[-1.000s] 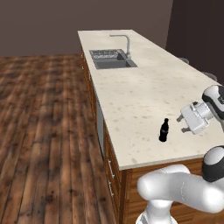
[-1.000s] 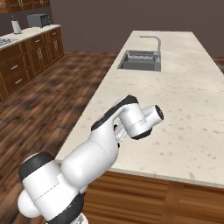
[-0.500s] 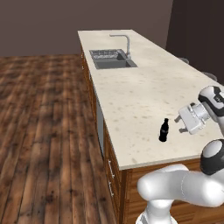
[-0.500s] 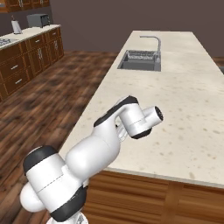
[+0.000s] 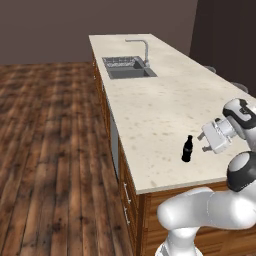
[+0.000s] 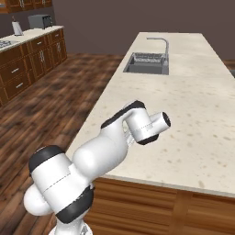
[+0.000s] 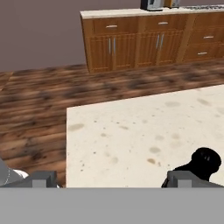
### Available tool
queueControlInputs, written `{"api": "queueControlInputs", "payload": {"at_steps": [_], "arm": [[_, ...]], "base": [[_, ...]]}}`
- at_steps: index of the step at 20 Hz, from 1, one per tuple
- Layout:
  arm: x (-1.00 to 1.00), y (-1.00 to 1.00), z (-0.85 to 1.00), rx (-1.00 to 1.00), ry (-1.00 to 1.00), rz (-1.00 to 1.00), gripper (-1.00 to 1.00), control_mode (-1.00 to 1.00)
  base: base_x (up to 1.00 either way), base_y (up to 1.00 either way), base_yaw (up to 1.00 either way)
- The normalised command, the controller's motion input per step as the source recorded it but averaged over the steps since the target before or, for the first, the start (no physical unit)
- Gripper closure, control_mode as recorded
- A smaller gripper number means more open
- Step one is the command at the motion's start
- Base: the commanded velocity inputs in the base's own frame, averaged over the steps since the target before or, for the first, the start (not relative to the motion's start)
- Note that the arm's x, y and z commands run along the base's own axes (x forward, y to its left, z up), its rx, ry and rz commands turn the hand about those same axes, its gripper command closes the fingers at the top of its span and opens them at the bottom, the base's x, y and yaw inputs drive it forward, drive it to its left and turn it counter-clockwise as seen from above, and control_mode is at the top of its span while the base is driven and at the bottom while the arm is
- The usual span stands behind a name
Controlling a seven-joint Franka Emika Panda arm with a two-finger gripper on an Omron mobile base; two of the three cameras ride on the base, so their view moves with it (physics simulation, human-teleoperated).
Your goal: Pick the bottled drink from the counter and place it in the open cabinet.
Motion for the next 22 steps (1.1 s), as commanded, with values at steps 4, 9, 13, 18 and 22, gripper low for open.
{"api": "queueControlInputs", "payload": {"at_steps": [4, 9, 13, 18, 22], "arm": [[0.1, -0.04, -0.14, 0.0, 0.0, 0.0, -1.0, -1.0], [0.13, -0.07, -0.13, 0.0, 0.0, 0.01, -1.0, -1.0], [0.15, -0.09, -0.11, 0.0, 0.0, 0.01, -1.0, -1.0], [0.18, -0.08, -0.09, 0.0, 0.0, 0.01, -1.0, -1.0], [0.2, -0.09, -0.09, 0.0, 0.0, 0.02, -1.0, -1.0]], "base": [[0.0, 0.0, 0.0], [0.0, 0.0, 0.0], [0.0, 0.0, 0.0], [0.0, 0.0, 0.0], [0.0, 0.0, 0.0]]}}
